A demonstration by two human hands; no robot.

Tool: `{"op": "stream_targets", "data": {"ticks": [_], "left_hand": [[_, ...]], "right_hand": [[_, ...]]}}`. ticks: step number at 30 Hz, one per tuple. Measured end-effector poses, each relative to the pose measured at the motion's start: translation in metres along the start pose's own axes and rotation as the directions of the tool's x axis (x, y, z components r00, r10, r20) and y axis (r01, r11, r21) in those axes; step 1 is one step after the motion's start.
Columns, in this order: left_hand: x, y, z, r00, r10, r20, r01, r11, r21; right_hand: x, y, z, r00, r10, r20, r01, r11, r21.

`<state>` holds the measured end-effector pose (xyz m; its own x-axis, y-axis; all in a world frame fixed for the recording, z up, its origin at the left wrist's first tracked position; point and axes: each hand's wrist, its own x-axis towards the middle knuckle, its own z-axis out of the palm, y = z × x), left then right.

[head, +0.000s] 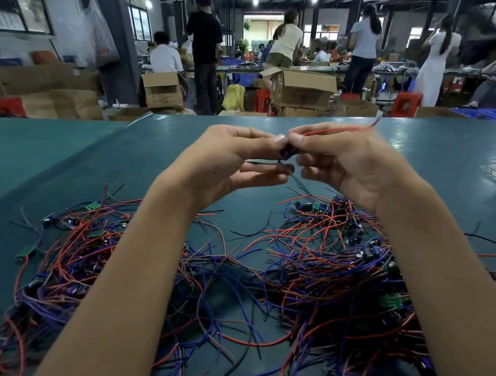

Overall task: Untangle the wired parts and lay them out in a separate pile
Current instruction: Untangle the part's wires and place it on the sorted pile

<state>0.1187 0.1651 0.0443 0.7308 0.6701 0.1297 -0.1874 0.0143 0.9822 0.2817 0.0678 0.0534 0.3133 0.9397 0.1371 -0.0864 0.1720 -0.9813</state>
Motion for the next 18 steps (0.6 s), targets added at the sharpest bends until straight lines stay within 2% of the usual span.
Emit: {"op": "stream_targets", "data": {"ticks": [2, 4, 7, 9, 11, 13, 14, 18], "left_hand": [[-0.001, 0.001, 0.001, 1.0, -0.017, 0.021, 0.018, 0.999, -0.033], [-0.003, 0.004, -0.006, 0.999, -0.035, 0.011, 0.034, 0.999, 0.02], [-0.006, 0.009, -0.029, 0.989, -0.035, -0.145, 0.079, 0.946, 0.314], [-0.008, 0.006, -0.05, 0.953, 0.005, -0.304, 0.175, 0.808, 0.563], [-0.009, 0.002, -0.073, 0.909, -0.003, -0.416, 0.347, 0.555, 0.756], [-0.016, -0.002, -0.089, 0.872, -0.097, -0.48, 0.486, 0.288, 0.825], [-0.019, -0.004, -0.095, 0.856, -0.159, -0.493, 0.517, 0.202, 0.832], [-0.024, -0.014, -0.1, 0.806, -0.376, -0.456, 0.516, 0.07, 0.854]], "right_hand": [[0.003, -0.001, -0.009, 0.995, 0.038, -0.097, -0.034, 0.998, 0.047], [0.004, 0.001, -0.019, 0.973, 0.062, -0.22, -0.05, 0.997, 0.06], [0.006, 0.005, -0.038, 0.913, 0.079, -0.4, -0.077, 0.997, 0.021], [0.007, 0.009, -0.049, 0.869, 0.12, -0.48, -0.163, 0.985, -0.049], [0.01, 0.015, -0.065, 0.823, 0.104, -0.559, -0.284, 0.926, -0.247], [0.008, 0.021, -0.074, 0.824, 0.124, -0.552, -0.411, 0.803, -0.432], [0.006, 0.022, -0.074, 0.832, 0.149, -0.534, -0.451, 0.743, -0.495], [0.0, 0.015, -0.063, 0.879, 0.083, -0.47, -0.441, 0.516, -0.734]]}}
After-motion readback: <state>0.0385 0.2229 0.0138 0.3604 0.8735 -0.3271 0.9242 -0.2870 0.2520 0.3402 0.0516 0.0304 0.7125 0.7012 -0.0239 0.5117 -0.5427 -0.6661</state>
